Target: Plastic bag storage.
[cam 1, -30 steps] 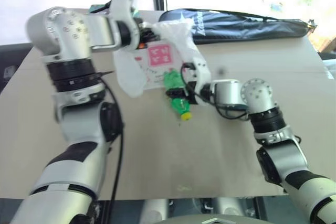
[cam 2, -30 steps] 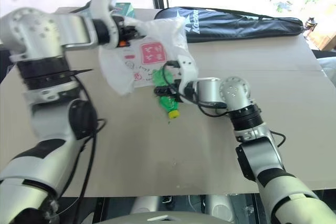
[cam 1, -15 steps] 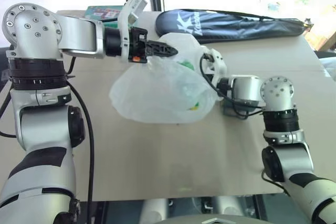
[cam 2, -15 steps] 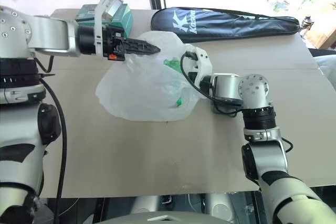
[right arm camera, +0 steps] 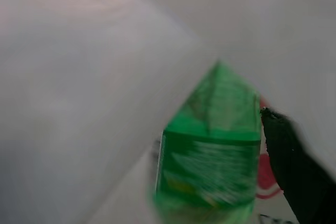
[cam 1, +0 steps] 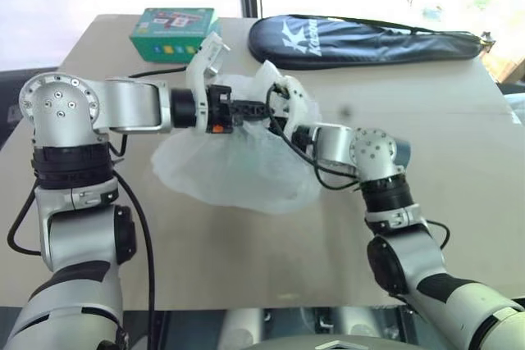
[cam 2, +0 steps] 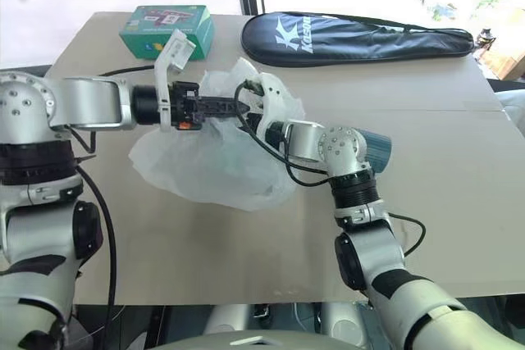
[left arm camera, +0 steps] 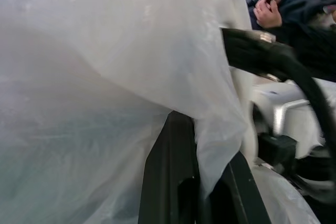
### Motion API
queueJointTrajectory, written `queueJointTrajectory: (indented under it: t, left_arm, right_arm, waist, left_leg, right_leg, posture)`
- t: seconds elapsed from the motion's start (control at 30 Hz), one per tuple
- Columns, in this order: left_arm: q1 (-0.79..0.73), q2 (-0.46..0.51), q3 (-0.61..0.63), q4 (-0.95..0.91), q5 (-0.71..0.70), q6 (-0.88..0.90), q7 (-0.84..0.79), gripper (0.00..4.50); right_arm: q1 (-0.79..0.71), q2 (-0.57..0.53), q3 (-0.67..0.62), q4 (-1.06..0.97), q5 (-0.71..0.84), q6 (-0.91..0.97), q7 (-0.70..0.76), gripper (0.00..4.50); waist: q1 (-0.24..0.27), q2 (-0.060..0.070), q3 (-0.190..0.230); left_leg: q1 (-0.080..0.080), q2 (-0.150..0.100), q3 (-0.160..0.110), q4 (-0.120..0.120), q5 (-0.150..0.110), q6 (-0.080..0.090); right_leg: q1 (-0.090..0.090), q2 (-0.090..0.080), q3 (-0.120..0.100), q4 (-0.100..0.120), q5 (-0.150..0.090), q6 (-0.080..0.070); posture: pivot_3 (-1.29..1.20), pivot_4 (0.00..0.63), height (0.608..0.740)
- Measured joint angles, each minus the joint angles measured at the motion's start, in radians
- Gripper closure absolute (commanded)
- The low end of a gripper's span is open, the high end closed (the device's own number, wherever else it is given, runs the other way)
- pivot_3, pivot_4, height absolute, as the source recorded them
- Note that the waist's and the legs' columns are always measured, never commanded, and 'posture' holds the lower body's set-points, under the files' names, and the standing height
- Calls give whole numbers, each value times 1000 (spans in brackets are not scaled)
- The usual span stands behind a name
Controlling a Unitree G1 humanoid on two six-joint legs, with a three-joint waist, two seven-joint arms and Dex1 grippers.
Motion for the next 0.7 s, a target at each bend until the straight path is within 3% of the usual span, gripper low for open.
queueJointTrajectory:
  t: [0.2,0.43,0.57,0.63,0.7]
  left_arm:
    - [8,3,2,-20,84,-45,25,4500]
    - [5,-7,-2,-73,184,-91,-146,4500]
    - [1,-9,44,-107,134,-99,-277,4500]
    - [8,8,46,-146,130,-100,-341,4500]
    - [15,14,48,-161,134,-107,-376,4500]
  right_arm:
    - [76,-211,-24,-255,-8,58,115,87]
    - [146,-491,-131,-577,98,131,231,87]
    - [264,-740,-220,-775,161,140,330,87]
    - [378,-873,-216,-867,148,147,373,87]
    - [458,-925,-174,-906,110,143,391,87]
  waist:
    - [-1,0,0]
    - [9,0,0]
    - [23,1,0]
    - [24,0,0]
    - [22,0,0]
  left_leg:
    - [1,0,1,0,0,0]
    - [0,0,1,-1,0,0]
    - [1,0,0,-1,0,0]
    - [2,0,-1,-1,0,0]
    - [3,0,0,0,0,0]
  right_leg:
    - [0,1,0,0,0,0]
    - [0,1,0,-1,0,0]
    - [2,1,0,-3,0,0]
    - [4,1,-1,-4,0,0]
    - [5,1,0,-2,0,0]
  posture:
    - [0,150,740]
    - [0,150,740]
    - [0,150,740]
    - [0,150,740]
    - [0,150,740]
